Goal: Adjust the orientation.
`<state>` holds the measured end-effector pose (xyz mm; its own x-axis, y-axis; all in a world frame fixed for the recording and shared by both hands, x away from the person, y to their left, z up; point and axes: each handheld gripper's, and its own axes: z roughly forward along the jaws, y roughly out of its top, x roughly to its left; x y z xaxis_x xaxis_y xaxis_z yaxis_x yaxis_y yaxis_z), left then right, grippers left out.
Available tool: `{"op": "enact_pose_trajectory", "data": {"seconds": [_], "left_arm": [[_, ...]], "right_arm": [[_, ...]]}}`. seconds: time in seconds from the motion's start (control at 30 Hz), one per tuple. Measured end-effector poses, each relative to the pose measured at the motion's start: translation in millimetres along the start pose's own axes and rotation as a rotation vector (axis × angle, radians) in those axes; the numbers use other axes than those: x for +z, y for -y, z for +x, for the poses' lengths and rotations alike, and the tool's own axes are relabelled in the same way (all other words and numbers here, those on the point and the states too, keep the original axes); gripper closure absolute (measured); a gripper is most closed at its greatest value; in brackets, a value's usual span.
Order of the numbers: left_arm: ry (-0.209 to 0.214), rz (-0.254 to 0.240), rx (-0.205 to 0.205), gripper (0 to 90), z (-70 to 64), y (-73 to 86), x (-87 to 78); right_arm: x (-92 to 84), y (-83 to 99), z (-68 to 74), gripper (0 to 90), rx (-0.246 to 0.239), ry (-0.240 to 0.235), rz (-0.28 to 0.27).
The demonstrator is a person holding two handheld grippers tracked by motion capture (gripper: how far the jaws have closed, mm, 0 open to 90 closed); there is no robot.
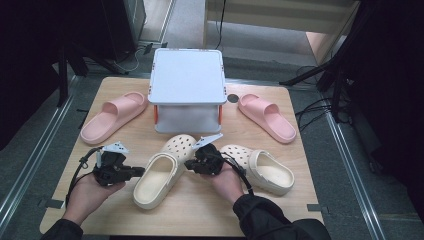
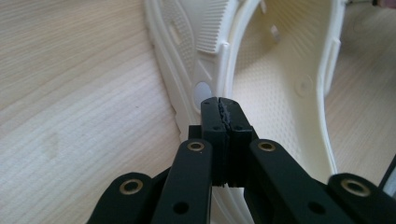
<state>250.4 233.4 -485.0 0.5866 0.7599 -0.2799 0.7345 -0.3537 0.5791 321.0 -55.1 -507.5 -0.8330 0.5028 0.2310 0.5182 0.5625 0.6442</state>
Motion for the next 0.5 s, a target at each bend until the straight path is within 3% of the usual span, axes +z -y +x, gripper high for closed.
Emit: {"op": "enact_pose_trajectory", "data": {"seconds": [0.13, 0.5], "left_arm": [[-0.003, 0.004, 0.021, 89.4, -9.0, 2.6, 0.5], [0.043, 0.017, 0.038, 89.3, -21.3, 3.3, 5.8]], "right_arm": [[2.0, -2.9, -2.6, 85.6, -0.001, 0.000, -0.003], [8.0, -10.5, -9.2, 85.5, -0.001, 0.010, -0.015]]}}
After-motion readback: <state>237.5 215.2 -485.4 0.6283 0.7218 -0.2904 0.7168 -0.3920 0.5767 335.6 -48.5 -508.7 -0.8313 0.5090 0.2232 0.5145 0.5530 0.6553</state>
